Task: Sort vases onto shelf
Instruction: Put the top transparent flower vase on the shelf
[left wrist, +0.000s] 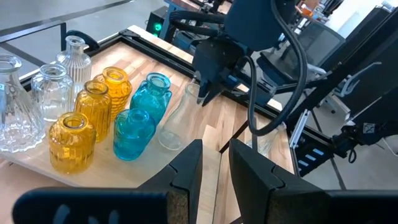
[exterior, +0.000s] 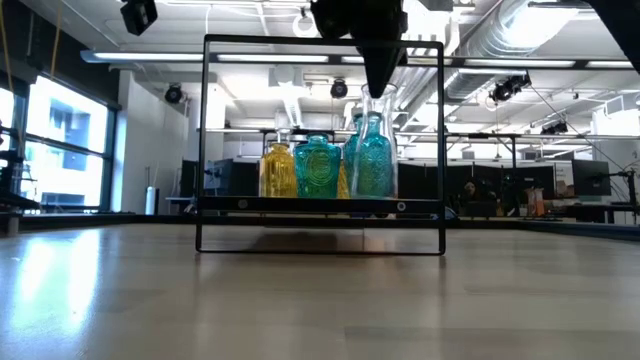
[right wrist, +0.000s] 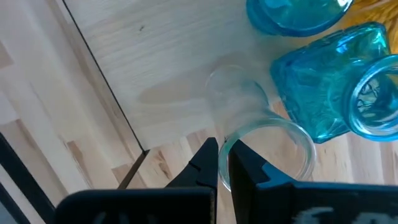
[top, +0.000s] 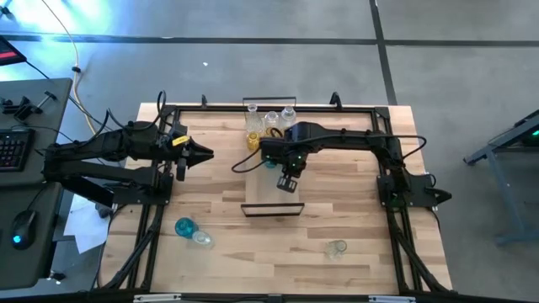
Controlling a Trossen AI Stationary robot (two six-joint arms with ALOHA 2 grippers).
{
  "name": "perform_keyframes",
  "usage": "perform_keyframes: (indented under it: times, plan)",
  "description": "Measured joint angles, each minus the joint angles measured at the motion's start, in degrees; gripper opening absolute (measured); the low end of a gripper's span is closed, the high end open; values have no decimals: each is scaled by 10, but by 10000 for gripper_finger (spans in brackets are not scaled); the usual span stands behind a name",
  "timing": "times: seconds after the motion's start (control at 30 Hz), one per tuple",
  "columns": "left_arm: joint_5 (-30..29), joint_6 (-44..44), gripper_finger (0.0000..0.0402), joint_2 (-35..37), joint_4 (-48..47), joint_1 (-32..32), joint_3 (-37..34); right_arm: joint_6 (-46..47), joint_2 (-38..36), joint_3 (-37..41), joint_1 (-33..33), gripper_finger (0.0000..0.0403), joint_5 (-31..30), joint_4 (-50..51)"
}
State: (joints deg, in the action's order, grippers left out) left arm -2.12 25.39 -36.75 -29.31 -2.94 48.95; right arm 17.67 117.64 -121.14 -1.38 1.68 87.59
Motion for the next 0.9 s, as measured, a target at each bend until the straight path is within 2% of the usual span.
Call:
perform_keyframes:
  times: [0.5, 0.6, 0.9]
  plan:
    - [0, -1, 72, 0, 0, 0, 0, -12, 0, 1, 11, 5, 5, -8]
    - [0, -1, 72, 0, 0, 0, 0, -12, 1, 2, 12, 28, 5, -10]
    - [0, 0, 72, 0, 0, 0, 0, -9, 2, -46, 15, 130, -30, 3]
